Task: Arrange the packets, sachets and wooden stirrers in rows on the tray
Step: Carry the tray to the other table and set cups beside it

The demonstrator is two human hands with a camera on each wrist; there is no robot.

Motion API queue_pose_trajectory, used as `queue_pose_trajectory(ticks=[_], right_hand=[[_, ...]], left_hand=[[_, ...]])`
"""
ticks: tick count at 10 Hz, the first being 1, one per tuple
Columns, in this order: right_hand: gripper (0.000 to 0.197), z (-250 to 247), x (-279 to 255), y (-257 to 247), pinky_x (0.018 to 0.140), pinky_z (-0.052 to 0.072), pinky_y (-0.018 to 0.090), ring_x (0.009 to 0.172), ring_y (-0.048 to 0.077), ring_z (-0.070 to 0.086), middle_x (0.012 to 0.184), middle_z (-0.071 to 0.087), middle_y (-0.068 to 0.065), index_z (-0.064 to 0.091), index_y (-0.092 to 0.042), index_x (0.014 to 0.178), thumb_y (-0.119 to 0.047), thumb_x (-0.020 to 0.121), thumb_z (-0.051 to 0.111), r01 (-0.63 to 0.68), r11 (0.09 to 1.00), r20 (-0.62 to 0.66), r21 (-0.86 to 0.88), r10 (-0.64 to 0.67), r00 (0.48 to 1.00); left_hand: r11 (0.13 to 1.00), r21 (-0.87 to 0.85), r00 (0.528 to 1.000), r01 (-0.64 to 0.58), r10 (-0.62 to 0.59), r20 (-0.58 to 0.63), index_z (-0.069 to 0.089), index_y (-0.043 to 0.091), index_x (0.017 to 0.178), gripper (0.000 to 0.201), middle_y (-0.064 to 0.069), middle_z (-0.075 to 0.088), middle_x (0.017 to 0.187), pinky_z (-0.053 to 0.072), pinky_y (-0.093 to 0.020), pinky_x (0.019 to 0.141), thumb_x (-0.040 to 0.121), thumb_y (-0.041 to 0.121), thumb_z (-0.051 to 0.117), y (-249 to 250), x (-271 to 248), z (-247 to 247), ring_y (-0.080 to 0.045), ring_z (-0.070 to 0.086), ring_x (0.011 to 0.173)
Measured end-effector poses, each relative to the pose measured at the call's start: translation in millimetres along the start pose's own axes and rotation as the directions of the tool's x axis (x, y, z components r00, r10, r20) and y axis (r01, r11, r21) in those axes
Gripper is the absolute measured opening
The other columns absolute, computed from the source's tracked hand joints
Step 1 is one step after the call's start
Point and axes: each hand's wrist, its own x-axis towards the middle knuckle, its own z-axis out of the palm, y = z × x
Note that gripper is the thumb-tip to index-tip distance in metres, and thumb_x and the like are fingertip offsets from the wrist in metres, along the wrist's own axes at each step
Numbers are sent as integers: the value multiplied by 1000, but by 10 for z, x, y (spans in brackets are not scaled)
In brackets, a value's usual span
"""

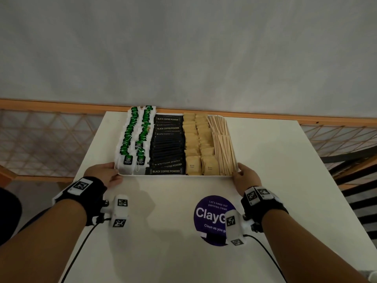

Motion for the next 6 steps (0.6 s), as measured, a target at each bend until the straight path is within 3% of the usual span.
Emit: queue_pose_trajectory(ticks=[1, 2, 3, 4, 5, 6], right_hand=[[38, 0, -6, -11, 72, 45, 29, 87, 29, 61, 100, 67, 15, 50, -11, 133, -12, 97, 42, 6, 1000, 2, -6, -6, 1000], [34, -10, -70, -16, 75, 47, 34, 85, 30, 59, 98, 66, 16, 50, -4, 129, -15, 98, 41, -15, 1000, 2, 6, 15, 1000], [41, -1, -143, 4, 87, 47, 38, 102, 32, 59, 115, 63, 18, 42, -2, 136, -16, 98, 40, -74, 996, -3, 56, 74, 997], [52, -4, -275, 47, 91, 41, 30, 121, 31, 50, 139, 48, 16, 29, -9, 148, -10, 96, 39, -144, 984, -3, 101, 145, 989], [58, -23, -467, 133, 102, 40, 36, 128, 33, 45, 145, 42, 16, 26, -10, 149, -12, 94, 45, -240, 954, 25, 181, 239, 971], [64, -136, -689, 223, 101, 44, 40, 122, 34, 51, 140, 46, 17, 32, -14, 146, -20, 88, 59, -261, 942, 87, 213, 247, 965]], left_hand=[[999, 38, 999, -21, 20, 40, 43, -4, 135, 42, -26, 59, 117, 55, -31, 82, 94, -10, 43, 2, 9, 5, -29, 58, 83], [1000, -2, 999, 0, 0, 39, 43, -4, 136, 42, -28, 47, 137, 54, -24, 72, 94, -8, 44, -51, 10, 5, -39, 51, 122], [995, -104, 999, 1, -6, -41, 41, -3, 137, 44, -29, 48, 136, 47, -14, 51, 94, -8, 43, -86, -89, -3, -37, 56, 117], [974, -225, 991, 24, -52, -119, 37, 7, 142, 46, -24, 47, 138, 48, -15, 65, 98, -4, 37, -129, -149, -26, -19, 61, 87], [778, 623, 983, -79, 163, -79, 48, 12, 135, 41, -6, 51, 138, 35, -21, 101, 104, 29, 27, -261, -367, -74, -19, 46, 126], [977, 213, 998, 7, 8, -69, 59, 2, 105, 23, -14, 55, 104, 45, -29, 74, 99, 8, 38, -292, -653, 8, -23, 57, 80]])
